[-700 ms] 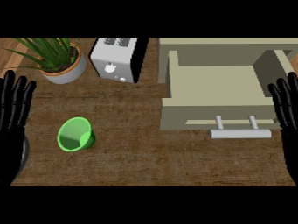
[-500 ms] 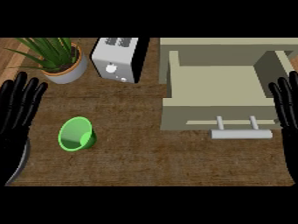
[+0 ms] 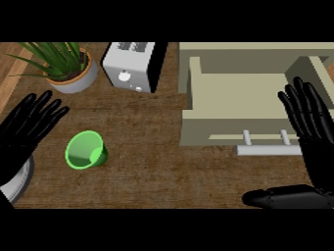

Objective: Pick up the cup, place it into the drawer and close the drawer

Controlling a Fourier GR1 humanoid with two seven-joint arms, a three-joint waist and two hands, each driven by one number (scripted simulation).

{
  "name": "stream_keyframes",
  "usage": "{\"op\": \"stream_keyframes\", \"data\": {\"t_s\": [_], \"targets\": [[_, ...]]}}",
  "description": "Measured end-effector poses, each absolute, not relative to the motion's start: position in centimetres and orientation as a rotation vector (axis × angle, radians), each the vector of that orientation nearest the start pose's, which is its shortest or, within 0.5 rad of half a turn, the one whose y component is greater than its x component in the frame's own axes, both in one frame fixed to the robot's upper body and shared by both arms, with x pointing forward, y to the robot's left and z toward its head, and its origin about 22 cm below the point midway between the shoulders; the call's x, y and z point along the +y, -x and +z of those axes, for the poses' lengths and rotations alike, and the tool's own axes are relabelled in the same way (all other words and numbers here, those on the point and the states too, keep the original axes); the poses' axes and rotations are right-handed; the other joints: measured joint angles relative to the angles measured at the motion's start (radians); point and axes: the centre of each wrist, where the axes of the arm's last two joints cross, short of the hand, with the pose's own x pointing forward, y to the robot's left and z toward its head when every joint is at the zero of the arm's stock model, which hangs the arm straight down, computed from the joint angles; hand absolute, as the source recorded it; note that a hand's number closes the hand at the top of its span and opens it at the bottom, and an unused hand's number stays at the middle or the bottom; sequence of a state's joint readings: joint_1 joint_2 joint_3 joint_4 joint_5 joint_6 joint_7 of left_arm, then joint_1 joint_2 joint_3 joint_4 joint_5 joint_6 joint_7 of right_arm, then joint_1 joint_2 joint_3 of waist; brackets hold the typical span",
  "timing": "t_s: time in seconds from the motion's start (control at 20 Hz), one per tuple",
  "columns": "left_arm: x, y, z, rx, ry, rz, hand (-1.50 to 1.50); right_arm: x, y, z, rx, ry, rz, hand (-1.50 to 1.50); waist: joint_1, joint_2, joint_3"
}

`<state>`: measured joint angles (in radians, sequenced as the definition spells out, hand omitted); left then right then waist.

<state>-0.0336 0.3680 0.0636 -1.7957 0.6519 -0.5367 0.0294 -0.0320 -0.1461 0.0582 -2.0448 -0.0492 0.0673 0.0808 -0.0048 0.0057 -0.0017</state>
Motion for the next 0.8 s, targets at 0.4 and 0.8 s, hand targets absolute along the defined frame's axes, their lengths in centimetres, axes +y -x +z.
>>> {"op": "stream_keyframes", "data": {"t_s": [0.4, 0.8], "targets": [[34.2, -27.5, 4.6, -1.696, 0.636, -0.345, -1.5, -23.5, -24.0, 12.0, -1.972, -0.076, 0.254, -1.5, -0.001, -0.003, 0.001], [35.7, -28.9, 0.2, -1.631, 0.561, -0.345, -1.5, -24.4, -26.4, 12.7, -1.988, -0.072, 0.258, -1.5, 0.0, -0.003, 0.001]]}}
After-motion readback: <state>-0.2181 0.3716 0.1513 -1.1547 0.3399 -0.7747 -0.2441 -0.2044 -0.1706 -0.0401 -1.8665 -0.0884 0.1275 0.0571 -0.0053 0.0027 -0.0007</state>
